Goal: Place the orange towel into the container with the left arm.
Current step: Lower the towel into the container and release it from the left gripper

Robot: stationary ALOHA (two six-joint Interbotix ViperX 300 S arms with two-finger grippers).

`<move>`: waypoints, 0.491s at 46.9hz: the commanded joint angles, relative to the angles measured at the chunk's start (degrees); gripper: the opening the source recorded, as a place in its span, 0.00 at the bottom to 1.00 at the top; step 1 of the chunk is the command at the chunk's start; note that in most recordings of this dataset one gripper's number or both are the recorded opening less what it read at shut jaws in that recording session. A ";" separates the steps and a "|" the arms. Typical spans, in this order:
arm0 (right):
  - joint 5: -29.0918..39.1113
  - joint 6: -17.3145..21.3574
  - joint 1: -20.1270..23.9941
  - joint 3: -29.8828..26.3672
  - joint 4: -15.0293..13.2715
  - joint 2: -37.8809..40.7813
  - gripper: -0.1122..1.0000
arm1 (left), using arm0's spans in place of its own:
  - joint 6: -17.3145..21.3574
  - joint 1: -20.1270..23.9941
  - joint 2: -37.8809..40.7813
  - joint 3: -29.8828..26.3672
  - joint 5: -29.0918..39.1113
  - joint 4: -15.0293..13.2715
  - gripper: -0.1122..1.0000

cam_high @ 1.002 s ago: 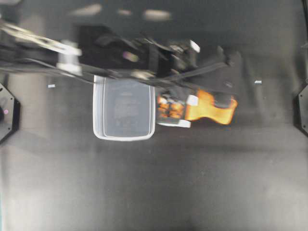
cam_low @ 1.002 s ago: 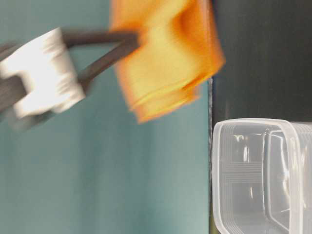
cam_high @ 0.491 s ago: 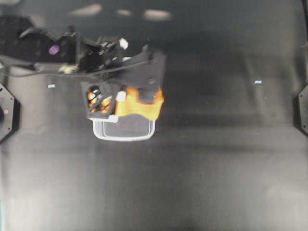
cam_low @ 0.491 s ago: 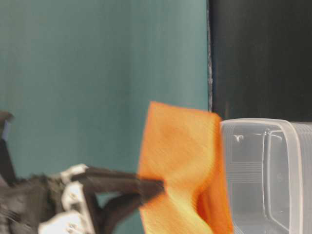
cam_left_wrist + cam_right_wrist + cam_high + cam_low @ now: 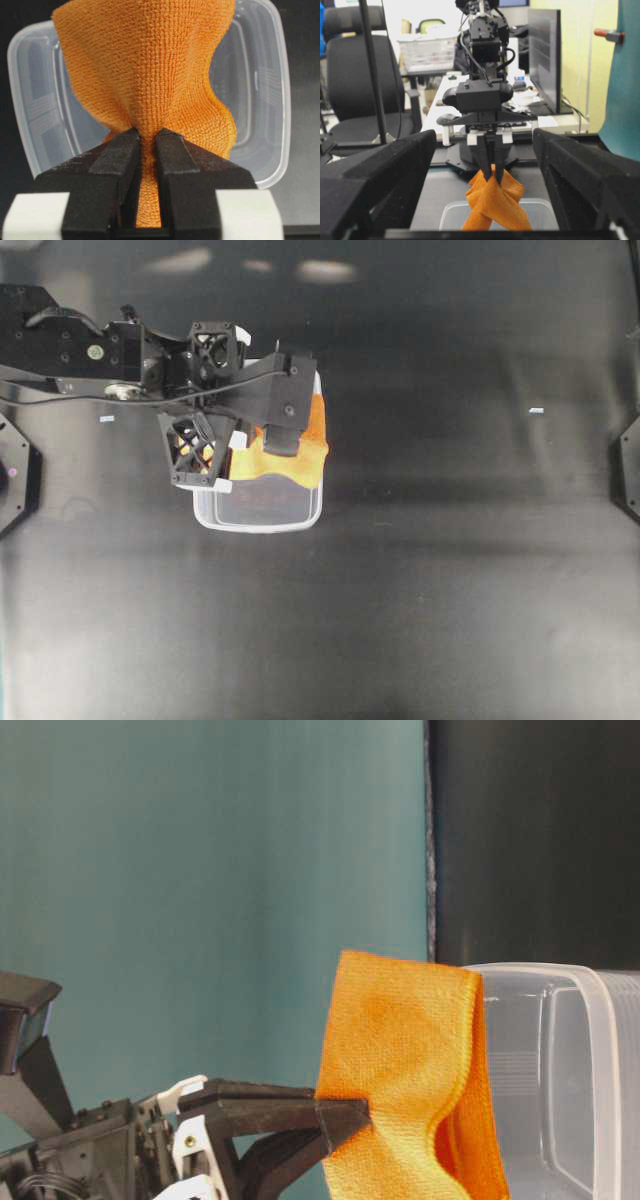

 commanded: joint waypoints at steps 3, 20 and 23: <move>-0.62 0.79 -0.18 -0.53 0.26 0.44 0.78 | -0.18 0.18 -0.44 -0.18 -0.70 0.18 0.16; -0.26 1.32 -0.09 -0.35 0.26 0.62 0.78 | -0.97 -0.18 -0.97 0.26 -3.87 0.09 0.89; -0.18 1.32 -0.18 -0.35 0.26 0.70 0.78 | -1.05 -0.62 -1.76 -0.18 -3.34 0.09 0.91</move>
